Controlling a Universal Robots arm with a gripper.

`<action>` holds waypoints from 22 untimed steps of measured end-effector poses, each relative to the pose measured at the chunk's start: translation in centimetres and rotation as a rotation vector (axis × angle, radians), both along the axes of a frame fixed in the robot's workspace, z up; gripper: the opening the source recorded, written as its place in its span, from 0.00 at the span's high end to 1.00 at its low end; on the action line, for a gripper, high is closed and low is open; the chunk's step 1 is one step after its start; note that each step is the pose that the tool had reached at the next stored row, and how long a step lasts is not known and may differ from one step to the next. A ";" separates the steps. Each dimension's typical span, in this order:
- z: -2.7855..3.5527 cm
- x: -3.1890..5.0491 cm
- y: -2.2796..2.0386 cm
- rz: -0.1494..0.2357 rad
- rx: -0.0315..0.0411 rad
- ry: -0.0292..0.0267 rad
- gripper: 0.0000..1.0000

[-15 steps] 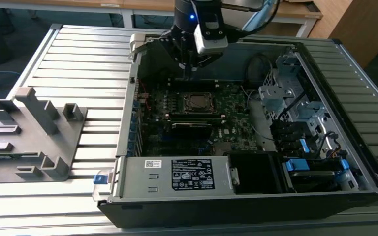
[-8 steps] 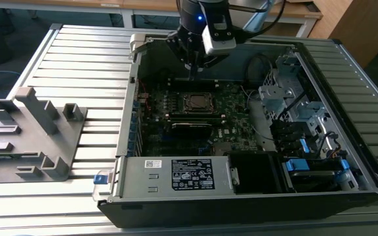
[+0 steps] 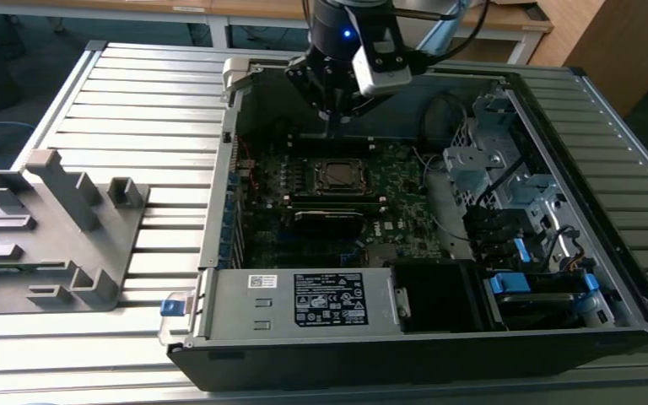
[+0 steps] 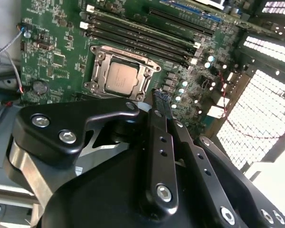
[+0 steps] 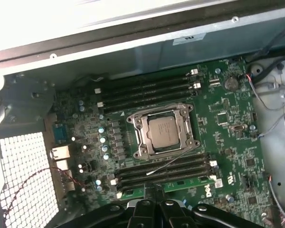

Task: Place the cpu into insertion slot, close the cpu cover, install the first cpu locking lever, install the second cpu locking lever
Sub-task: 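Install the second cpu locking lever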

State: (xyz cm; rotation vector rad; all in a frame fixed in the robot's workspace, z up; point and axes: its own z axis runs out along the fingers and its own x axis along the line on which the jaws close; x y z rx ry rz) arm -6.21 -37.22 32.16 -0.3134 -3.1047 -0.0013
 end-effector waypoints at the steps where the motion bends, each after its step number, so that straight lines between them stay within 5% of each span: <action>1: -0.03 0.00 0.00 0.009 0.0010 -0.0025 0.89; 8: -0.34 0.00 0.00 0.066 0.0058 -0.0214 0.89; 17: -1.44 0.37 0.02 0.123 0.0062 -0.0226 0.89; 22: -1.51 0.43 0.03 0.126 0.0062 -0.0225 0.89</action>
